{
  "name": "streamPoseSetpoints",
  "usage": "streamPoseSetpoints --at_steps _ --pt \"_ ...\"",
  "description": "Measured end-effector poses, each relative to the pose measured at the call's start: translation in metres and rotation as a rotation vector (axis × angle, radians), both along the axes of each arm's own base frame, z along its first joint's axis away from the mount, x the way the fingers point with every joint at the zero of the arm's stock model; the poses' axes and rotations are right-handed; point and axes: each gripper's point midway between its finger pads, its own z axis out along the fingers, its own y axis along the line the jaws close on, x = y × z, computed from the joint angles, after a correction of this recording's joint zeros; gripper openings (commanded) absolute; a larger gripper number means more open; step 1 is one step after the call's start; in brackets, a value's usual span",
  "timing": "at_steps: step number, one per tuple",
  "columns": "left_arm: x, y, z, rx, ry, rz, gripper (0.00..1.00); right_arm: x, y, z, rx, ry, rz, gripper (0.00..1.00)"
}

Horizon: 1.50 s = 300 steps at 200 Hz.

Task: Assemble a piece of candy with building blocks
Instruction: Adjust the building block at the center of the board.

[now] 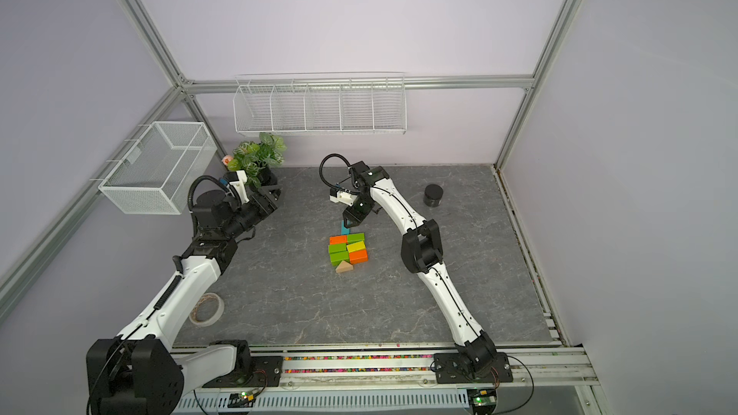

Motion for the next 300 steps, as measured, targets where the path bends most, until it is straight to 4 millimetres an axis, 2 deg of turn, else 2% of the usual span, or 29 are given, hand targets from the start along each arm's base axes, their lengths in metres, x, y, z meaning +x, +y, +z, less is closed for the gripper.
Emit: streamPoseSetpoints --at_steps 70,118,168,179,208,240,255,284,300 --pt "0.001 -0.006 -0.009 -0.016 0.033 -0.035 0.71 0.015 0.011 0.004 0.021 -0.078 -0.004 0.55" --pt "0.003 -0.008 -0.018 -0.024 0.06 -0.051 0.72 0.009 0.019 -0.014 0.011 -0.064 0.018 0.54" --pt "0.006 -0.009 -0.024 -0.028 0.078 -0.055 0.73 0.002 0.023 -0.03 -0.008 -0.042 0.039 0.39" --pt "0.006 -0.01 -0.026 -0.03 0.084 -0.057 0.73 0.002 0.023 -0.03 -0.009 -0.043 0.043 0.36" --pt "0.007 -0.01 -0.029 -0.033 0.096 -0.057 0.73 0.002 0.023 -0.026 0.003 -0.034 0.025 0.17" --pt "0.007 -0.011 -0.031 -0.038 0.104 -0.062 0.73 0.007 0.023 -0.019 0.035 -0.02 -0.009 0.07" --pt "0.008 -0.011 -0.032 -0.04 0.108 -0.063 0.73 0.014 0.021 -0.007 0.065 -0.032 -0.032 0.07" --pt "0.009 -0.012 -0.036 -0.044 0.122 -0.067 0.74 0.024 0.013 -0.003 0.096 -0.003 -0.092 0.07" --pt "0.009 -0.012 -0.039 -0.045 0.13 -0.069 0.74 0.03 0.005 -0.003 0.109 0.028 -0.136 0.23"
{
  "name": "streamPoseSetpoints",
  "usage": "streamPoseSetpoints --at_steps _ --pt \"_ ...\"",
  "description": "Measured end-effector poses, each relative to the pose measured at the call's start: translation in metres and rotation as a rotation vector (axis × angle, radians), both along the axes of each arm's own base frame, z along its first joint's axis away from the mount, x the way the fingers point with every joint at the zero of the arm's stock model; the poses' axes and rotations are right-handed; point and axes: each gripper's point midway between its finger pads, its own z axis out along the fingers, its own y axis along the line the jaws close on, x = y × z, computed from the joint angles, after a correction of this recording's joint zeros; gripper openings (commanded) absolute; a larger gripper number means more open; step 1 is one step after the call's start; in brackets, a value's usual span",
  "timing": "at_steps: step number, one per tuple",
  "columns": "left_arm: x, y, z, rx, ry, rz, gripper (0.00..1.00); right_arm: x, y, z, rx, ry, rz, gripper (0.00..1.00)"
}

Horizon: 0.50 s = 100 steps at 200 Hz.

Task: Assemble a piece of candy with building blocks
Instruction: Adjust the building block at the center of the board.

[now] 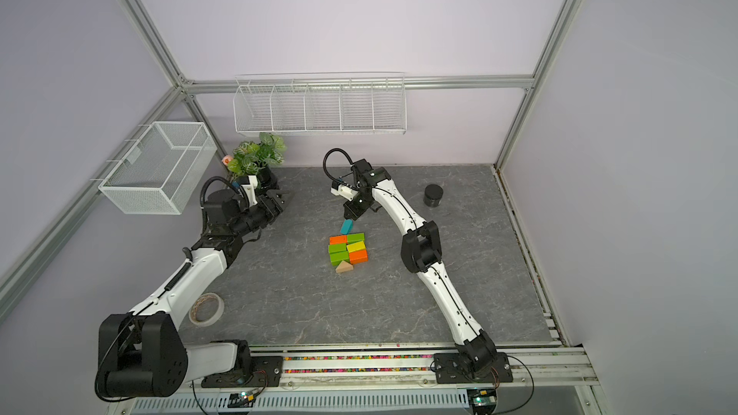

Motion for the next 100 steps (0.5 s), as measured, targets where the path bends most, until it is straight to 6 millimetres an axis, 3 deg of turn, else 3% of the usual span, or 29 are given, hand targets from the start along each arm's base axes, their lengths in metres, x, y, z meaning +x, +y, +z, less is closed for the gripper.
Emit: streamPoseSetpoints --at_steps 21,100 --pt "0.001 0.0 -0.004 -0.001 0.01 -0.002 0.74 0.007 -0.01 -0.001 0.012 0.022 -0.035 0.34" --pt "0.003 -0.002 -0.01 -0.005 0.029 -0.009 0.74 -0.002 -0.01 -0.005 0.023 0.085 -0.037 0.29"
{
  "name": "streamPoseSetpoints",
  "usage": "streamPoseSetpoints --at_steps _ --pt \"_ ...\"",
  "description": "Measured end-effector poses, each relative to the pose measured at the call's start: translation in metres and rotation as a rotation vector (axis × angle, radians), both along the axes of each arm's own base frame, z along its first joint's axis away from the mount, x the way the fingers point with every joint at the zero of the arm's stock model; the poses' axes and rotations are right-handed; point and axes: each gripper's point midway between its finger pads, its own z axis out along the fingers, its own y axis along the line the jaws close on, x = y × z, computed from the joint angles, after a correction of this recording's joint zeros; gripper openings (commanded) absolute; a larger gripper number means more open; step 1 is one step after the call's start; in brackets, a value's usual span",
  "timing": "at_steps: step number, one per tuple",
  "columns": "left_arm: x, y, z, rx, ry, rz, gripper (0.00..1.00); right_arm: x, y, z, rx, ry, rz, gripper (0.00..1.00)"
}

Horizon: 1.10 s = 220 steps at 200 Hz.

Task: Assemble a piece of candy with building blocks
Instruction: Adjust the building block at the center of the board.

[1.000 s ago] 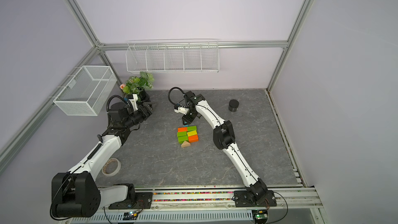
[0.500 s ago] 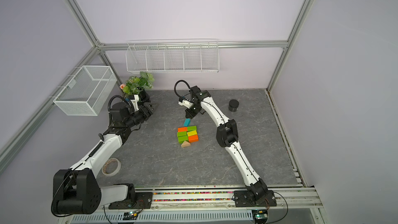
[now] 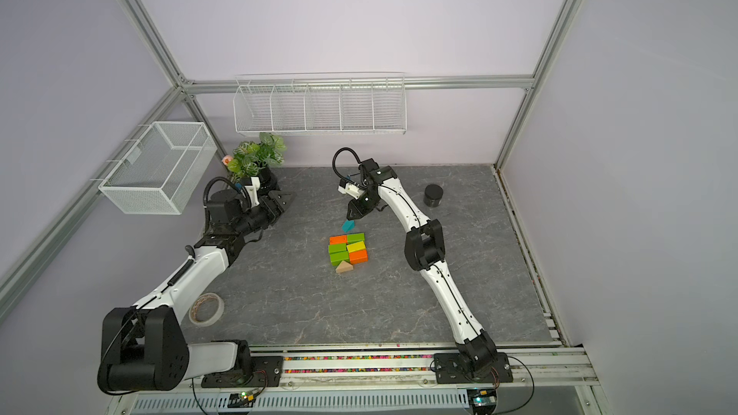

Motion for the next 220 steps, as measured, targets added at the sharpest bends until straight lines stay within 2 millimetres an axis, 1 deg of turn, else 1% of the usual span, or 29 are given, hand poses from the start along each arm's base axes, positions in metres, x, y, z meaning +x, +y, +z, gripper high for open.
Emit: streamPoseSetpoints --at_steps 14,25,38,68,92,123,136,152,182,193,220 --pt "0.001 -0.001 -0.003 -0.004 0.009 -0.003 0.74 -0.004 -0.001 -0.002 -0.009 0.015 0.002 0.27" --pt "0.001 -0.001 -0.005 -0.007 0.017 -0.006 0.74 -0.005 -0.002 -0.003 -0.013 0.023 0.002 0.23" --pt "0.001 -0.002 -0.007 -0.013 0.027 -0.01 0.74 -0.007 -0.002 -0.004 -0.017 0.034 0.001 0.21" --pt "0.001 -0.003 -0.007 -0.015 0.029 -0.013 0.74 -0.01 -0.001 -0.008 -0.006 0.063 -0.002 0.16" --pt "0.001 -0.003 -0.007 -0.018 0.031 -0.012 0.74 -0.01 0.0 -0.006 0.011 0.085 -0.023 0.07" --pt "0.001 -0.003 -0.009 -0.02 0.037 -0.012 0.75 -0.008 0.0 -0.001 0.061 0.15 -0.079 0.06" --pt "0.002 -0.003 -0.01 -0.021 0.04 -0.014 0.75 -0.005 -0.004 0.0 0.072 0.175 -0.109 0.07" --pt "0.003 -0.004 -0.014 -0.023 0.05 -0.018 0.75 -0.002 -0.009 -0.007 0.07 0.211 -0.144 0.07" --pt "0.004 -0.006 -0.021 -0.03 0.073 -0.028 0.75 -0.004 -0.014 -0.034 0.077 0.337 -0.211 0.06" --pt "0.004 -0.006 -0.022 -0.031 0.076 -0.031 0.76 -0.006 -0.014 -0.033 0.102 0.382 -0.228 0.07" --pt "0.004 -0.006 -0.022 -0.032 0.076 -0.033 0.76 -0.006 -0.015 -0.033 0.115 0.43 -0.259 0.07"
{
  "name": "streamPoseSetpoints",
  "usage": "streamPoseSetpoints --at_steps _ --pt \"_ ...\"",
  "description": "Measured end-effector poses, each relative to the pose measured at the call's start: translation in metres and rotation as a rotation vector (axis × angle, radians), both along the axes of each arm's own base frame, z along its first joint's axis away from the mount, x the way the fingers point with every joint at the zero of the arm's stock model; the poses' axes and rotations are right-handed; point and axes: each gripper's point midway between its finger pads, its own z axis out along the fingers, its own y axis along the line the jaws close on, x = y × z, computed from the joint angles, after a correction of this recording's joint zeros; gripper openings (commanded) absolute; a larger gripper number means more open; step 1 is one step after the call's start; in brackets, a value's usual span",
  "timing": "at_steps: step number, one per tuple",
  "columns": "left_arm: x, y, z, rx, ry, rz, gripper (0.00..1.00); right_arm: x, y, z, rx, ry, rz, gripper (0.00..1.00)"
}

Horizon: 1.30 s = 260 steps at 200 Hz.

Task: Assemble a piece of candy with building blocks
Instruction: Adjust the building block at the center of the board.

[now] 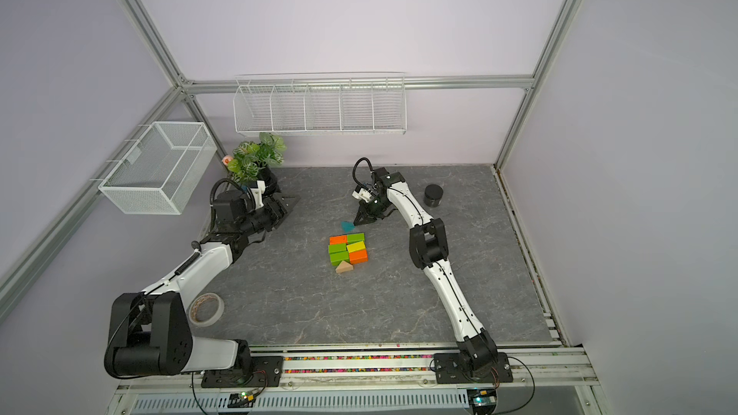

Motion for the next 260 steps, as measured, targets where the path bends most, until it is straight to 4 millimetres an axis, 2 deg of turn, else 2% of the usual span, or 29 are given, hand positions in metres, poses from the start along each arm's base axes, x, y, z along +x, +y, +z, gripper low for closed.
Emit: streamPoseSetpoints --at_steps 7,25,41,53,108,161,260 --pt "0.0 0.0 0.0 0.0 0.001 -0.001 0.76 0.0 0.0 0.0 0.002 0.008 -0.005 0.09" --pt "0.0 -0.001 -0.002 -0.002 0.005 -0.005 0.76 -0.001 0.001 0.002 0.008 0.01 -0.005 0.24" --pt "0.001 -0.001 -0.004 -0.003 0.007 -0.009 0.76 -0.001 0.001 0.008 -0.019 -0.023 -0.001 0.3" --pt "0.002 -0.002 -0.006 -0.005 0.011 -0.014 0.76 0.0 0.001 0.013 -0.046 -0.067 0.011 0.42" --pt "0.001 -0.005 -0.007 -0.012 0.012 -0.031 0.76 -0.003 0.023 0.039 -0.124 -0.295 0.116 0.38" --pt "0.001 -0.005 -0.007 -0.015 0.012 -0.036 0.76 -0.022 0.045 0.031 -0.249 -0.436 0.241 0.4" --pt "0.0 -0.007 -0.008 -0.018 0.015 -0.045 0.76 0.0 0.022 0.02 -0.374 -0.494 0.217 0.43"
